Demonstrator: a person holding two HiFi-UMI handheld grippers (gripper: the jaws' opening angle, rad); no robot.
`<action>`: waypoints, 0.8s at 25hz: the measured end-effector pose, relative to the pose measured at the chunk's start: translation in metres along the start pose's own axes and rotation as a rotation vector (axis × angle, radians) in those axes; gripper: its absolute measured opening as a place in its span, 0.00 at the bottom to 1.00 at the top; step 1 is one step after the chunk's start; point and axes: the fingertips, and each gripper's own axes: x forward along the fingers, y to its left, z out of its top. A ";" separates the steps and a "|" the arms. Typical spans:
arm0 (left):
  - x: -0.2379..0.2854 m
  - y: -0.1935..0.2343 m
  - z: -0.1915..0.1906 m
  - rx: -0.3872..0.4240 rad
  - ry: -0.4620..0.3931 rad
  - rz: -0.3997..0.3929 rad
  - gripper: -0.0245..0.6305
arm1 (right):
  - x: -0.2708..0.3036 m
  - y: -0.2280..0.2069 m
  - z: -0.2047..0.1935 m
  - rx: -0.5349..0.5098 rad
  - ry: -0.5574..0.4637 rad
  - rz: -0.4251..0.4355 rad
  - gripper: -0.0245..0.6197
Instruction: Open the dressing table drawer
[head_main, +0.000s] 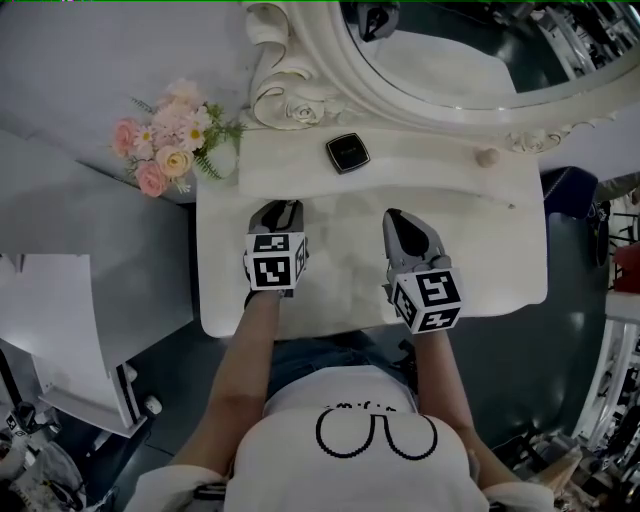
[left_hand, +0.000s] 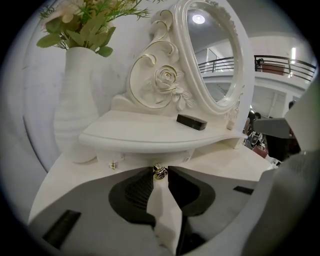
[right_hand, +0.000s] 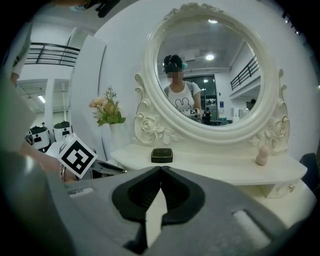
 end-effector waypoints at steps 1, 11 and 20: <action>0.000 -0.001 0.000 0.000 0.000 0.004 0.18 | -0.001 0.001 -0.001 -0.001 0.000 0.003 0.03; -0.015 -0.009 -0.013 -0.008 0.012 0.022 0.17 | -0.024 0.009 -0.015 -0.002 0.016 0.033 0.03; -0.038 -0.019 -0.034 -0.030 0.033 0.027 0.17 | -0.047 0.021 -0.019 -0.006 0.028 0.063 0.03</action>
